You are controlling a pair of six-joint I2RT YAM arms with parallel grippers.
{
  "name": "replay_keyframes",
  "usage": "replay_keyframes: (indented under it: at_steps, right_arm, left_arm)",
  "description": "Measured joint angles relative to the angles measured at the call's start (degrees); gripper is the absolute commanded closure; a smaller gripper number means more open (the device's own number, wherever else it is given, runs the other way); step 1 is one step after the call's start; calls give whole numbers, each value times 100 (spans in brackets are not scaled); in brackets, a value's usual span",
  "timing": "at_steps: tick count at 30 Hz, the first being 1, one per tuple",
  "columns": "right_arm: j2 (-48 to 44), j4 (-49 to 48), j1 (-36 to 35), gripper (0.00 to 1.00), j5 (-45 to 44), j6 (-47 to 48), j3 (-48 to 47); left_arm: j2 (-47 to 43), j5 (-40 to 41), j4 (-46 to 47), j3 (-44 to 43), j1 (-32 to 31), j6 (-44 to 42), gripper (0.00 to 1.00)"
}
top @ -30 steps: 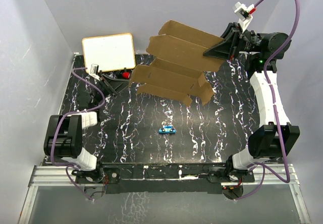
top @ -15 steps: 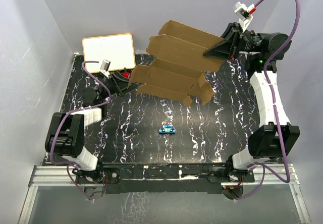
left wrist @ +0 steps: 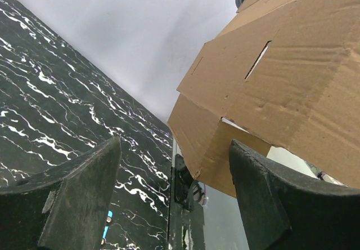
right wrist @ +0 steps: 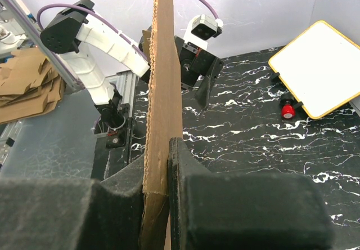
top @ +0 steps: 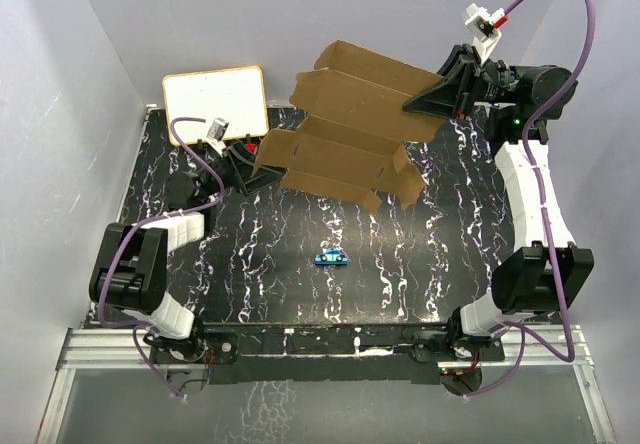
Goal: Fold the paper box
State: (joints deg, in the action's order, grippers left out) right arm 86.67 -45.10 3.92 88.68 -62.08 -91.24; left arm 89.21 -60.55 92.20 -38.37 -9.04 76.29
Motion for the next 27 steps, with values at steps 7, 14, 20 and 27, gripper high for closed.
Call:
replay_keyframes:
  at_steps: [7,14,20,27]
  right_arm:
    - [0,-2,0,92,0,0,-2]
    - [0,-11,0,92,0,-20,-2]
    - [0,-15,0,92,-2,-59,0]
    - [0,-20,0,92,-4,-101,0]
  left_arm:
    - [0,-116,0,-74,-210,13,32]
    - [0,-199,-2,-129,-289,35,46]
    - [20,-203,0,-157,-323,59,59]
    - [74,-195,0,-297,-402,63,67]
